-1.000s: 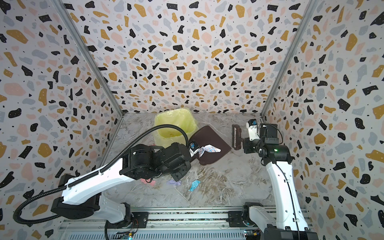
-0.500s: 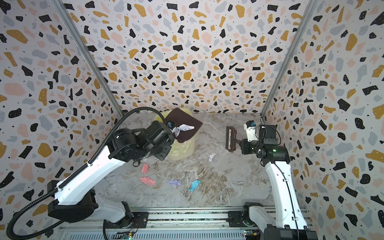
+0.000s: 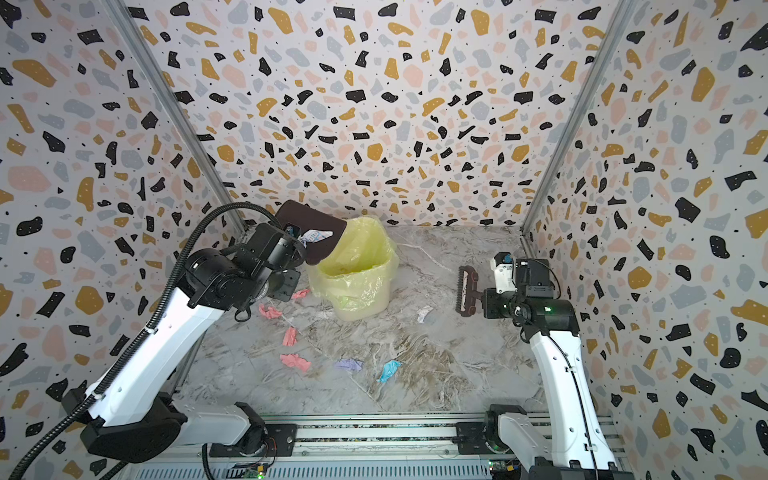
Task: Sweep away the paper scraps from the table
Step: 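Tip the dustpan over the bin with the left gripper to empty scraps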
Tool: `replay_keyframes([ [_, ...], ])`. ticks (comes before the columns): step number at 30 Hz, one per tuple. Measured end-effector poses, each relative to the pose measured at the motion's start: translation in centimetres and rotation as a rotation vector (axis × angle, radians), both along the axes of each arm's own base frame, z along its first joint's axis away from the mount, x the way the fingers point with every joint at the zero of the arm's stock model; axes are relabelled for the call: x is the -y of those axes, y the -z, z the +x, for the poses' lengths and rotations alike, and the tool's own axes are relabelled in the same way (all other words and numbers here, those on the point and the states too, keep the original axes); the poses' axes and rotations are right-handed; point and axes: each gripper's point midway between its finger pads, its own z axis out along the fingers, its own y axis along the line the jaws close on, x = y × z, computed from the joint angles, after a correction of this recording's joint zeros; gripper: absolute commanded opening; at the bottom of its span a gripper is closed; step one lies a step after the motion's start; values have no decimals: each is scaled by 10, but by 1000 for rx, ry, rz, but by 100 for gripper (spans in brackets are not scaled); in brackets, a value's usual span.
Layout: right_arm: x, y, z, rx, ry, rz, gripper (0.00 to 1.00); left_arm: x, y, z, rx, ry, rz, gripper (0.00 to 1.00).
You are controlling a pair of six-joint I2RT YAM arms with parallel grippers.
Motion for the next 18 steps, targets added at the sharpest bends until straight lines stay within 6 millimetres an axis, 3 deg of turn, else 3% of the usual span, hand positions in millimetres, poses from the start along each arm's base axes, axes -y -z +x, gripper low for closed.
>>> replay_keyframes([
  [11,-2,-5,1,-21,-14,-83,0,-8,10,26,-15,13,221,0],
  [18,-5,1,1,-51,-31,-86,0,-14,0,34,13,61,353,0],
])
